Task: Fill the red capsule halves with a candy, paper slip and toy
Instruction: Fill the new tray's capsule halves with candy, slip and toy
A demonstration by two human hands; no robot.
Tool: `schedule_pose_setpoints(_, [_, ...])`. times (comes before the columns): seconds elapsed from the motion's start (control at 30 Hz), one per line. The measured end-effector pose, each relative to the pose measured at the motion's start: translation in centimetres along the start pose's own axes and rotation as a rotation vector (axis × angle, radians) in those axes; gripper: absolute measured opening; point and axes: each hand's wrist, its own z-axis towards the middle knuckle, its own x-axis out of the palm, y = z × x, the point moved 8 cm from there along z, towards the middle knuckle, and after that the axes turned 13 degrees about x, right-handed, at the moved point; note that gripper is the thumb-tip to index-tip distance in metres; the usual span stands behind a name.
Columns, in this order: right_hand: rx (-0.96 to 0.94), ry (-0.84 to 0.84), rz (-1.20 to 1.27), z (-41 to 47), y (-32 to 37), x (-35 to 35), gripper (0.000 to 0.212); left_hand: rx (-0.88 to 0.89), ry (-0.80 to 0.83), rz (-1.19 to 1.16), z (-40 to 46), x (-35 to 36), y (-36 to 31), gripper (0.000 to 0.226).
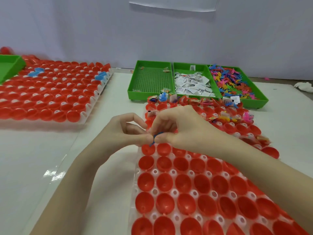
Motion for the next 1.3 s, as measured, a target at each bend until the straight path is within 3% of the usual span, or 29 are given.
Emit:
schedule_pose_setpoints(0.1, [0.01,0.088,0.003,-0.2,-0.3,1.7,0.011,-0.035,0.095,0.201,0.0,-0.9,0.7,0.032])
schedule_pose_setpoints(0.2, [0.0,0.152,-0.055,-0.3,-0.3,3.2,0.009,-0.182,0.238,0.292,-0.7,-1.0,2.2,0.022])
schedule_pose_setpoints(0.37, [-0.041,0.194,-0.151,-0.5,0.0,4.1,0.014,-0.305,0.467,0.351,-1.9,0.0,3.4,0.031])
schedule_pose_setpoints(0.67, [-0.135,0.223,-0.382,-1.1,0.8,4.0,0.024,-0.244,0.47,0.293,-1.7,0.0,2.9,0.03])
schedule_pose_setpoints(0.77, [-0.124,0.139,-0.232,-1.1,0.8,-0.1,0.028,-0.167,0.257,0.27,-0.2,-1.7,1.4,0.037])
schedule_pose_setpoints(0.87, [0.025,-0.077,0.009,0.0,-2.4,-6.9,0.019,-0.048,-0.037,0.232,2.4,-4.0,-0.6,0.032])
schedule_pose_setpoints(1.0, [0.285,-0.475,-0.006,2.0,-11.2,-14.8,0.011,0.149,-0.24,0.375,8.2,-6.2,-2.0,0.024])
schedule_pose_setpoints(1.1, [0.481,-0.593,-0.073,3.0,-17.7,-17.7,0.019,0.143,-0.16,0.664,13.2,-5.6,-0.3,0.025])
schedule_pose_setpoints(1.2, [0.628,-0.539,-0.18,3.9,-22.1,-18.4,0.032,0.067,0.075,0.838,16.8,-3.4,2.6,0.032])
schedule_pose_setpoints(1.3, [0.682,-0.429,-0.288,4.8,-23.9,-17.8,0.046,0.043,0.167,0.837,19.1,-1.5,4.1,0.034])
